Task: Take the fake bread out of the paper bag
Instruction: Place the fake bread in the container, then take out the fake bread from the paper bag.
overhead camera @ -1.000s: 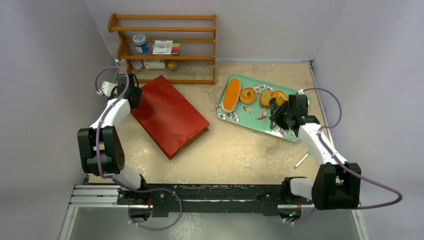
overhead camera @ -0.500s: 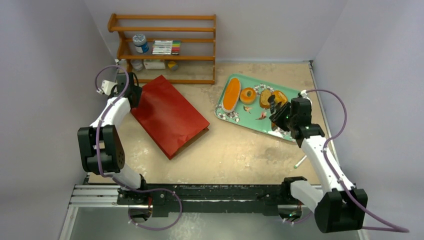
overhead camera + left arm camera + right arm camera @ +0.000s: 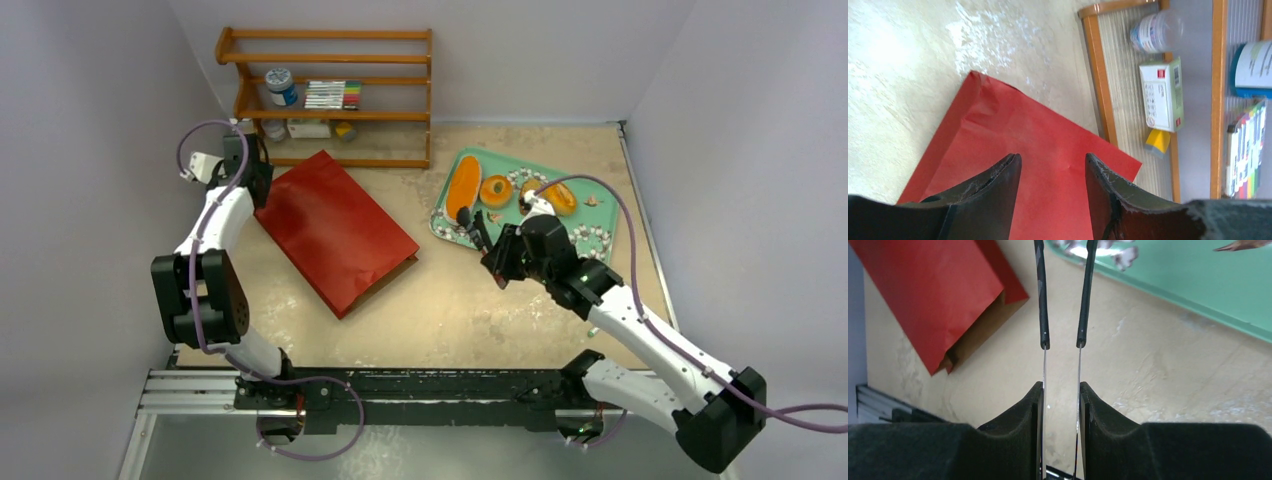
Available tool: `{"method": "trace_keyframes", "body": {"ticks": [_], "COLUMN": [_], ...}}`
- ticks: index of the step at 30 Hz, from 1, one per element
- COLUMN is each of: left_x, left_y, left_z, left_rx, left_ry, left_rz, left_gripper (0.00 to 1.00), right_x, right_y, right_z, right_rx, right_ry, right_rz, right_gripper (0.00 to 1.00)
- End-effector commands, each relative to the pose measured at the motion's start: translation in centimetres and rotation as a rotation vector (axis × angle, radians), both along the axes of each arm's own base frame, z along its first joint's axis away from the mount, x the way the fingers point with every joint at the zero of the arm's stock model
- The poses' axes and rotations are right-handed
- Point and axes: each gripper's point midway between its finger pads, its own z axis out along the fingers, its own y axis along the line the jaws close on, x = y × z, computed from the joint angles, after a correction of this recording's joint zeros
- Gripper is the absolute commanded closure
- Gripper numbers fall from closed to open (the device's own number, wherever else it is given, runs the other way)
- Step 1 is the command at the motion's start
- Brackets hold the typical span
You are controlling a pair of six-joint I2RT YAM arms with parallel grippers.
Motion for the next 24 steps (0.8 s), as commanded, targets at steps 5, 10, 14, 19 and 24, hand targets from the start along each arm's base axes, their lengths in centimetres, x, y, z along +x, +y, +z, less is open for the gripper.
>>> {"method": "trace_keyframes", "body": {"ticks": [5,10,14,19,24], "left_x": [-0.7,-2.0,-1.9,-1.4,-0.9], "left_y": [4.7,6.4,7.1,7.0,6.9], "left_z": [0.4,-0.3,-1.3,-2.4,-3.7], "left_rx": [-0.011,-0.029,-0.083,-0.131,-0.154], "left_ry": [0.027,0.015,-0.004,-0.036,-0.023], "left_rz": [0.137,0.193,0.198,0.189,0.173], "left_gripper": [0.39,0.33,0.32,0.32,0.32], "right_x": [-4.2,-7.3,-9.0,-9.7,-9.7], "right_y": [4.5,6.8,7.9,8.7,9.5], "right_z": [-1.0,-2.2,-2.9,-3.3,-3.2], "right_rx": [-0.049,-0.083,-0.102,-0.120,-0.137], "right_ry": [-0.030,-0.006,0.010,0.016,0.011], "right_rz": [0.260,0.396,0.466,0.507,0.536], "right_gripper": [0.70,0.70,0.70,0.69,0.70]}}
